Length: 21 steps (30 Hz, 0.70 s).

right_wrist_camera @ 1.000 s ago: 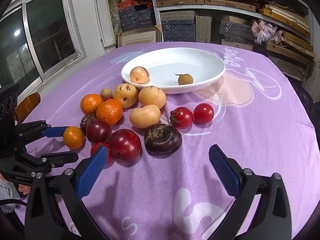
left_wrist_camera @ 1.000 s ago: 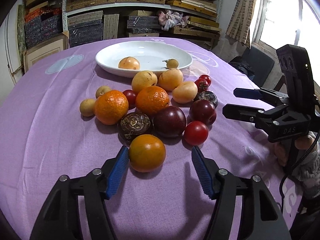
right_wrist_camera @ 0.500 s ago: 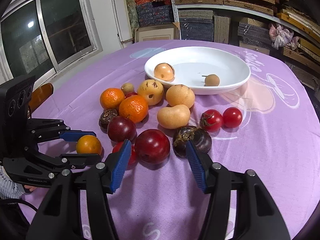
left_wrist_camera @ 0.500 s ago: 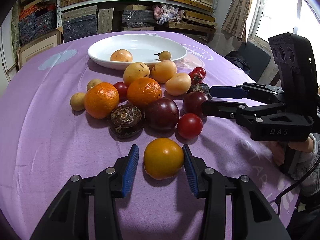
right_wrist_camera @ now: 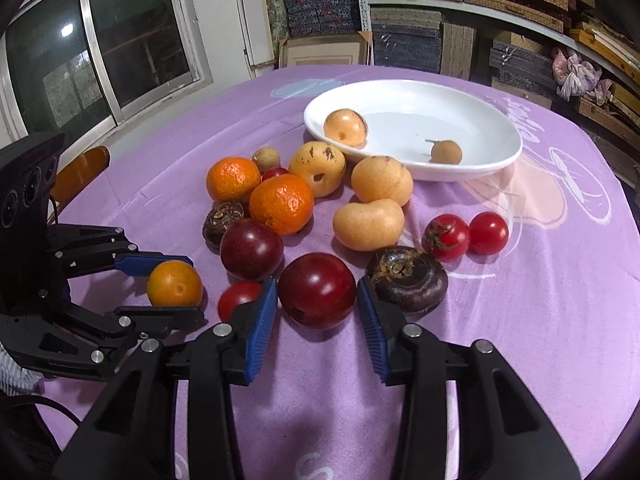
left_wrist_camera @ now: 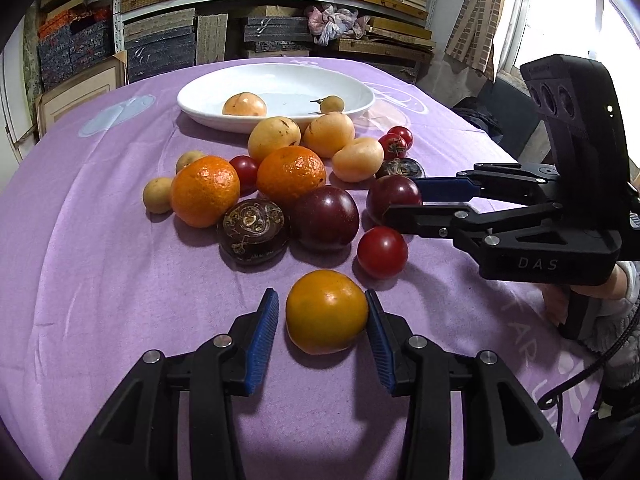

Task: Organize fruits
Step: 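Close the left tool on the round orange fruit while the right tool grasps a dark red plum, then lift both fruits onto the white plate and open both tools to release them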

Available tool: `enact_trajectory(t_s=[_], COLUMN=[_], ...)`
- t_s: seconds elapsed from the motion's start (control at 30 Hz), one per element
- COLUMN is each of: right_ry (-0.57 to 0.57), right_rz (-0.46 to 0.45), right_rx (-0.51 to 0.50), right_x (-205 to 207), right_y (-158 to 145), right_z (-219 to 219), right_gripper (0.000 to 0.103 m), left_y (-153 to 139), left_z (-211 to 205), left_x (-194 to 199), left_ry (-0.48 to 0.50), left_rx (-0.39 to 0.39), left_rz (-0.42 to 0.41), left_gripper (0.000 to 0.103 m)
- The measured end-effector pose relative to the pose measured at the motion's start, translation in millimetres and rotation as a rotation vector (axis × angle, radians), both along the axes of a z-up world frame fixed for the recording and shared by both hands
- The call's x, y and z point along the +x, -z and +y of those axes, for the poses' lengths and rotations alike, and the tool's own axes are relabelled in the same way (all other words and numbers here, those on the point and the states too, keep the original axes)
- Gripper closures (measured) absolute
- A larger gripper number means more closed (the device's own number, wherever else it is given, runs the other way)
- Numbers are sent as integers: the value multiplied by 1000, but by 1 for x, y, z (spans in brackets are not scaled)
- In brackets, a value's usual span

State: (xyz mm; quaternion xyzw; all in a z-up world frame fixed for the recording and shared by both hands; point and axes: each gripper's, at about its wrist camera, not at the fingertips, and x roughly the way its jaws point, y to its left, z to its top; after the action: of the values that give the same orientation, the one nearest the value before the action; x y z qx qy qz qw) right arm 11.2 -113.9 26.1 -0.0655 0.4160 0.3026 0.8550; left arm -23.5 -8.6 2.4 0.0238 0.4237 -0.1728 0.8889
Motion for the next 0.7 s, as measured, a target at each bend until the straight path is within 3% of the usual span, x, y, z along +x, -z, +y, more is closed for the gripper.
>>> enact_trajectory(t_s=[0.1, 0.27, 0.7], right_ry=[3, 15, 37], right_rz=[54, 94, 109], right_rx=[-3, 74, 149], right_x=[7, 15, 22], right_y=[7, 9, 6], right_z=[0, -8, -18], right_gripper=[62, 62, 63], left_y=[0, 1, 1], left_z=[1, 2, 4], left_x=[0, 0, -1], left_ry=[-2, -2, -15], left_rx=[-2, -6, 9], left_rz=[1, 2, -3], left_gripper=[59, 59, 63])
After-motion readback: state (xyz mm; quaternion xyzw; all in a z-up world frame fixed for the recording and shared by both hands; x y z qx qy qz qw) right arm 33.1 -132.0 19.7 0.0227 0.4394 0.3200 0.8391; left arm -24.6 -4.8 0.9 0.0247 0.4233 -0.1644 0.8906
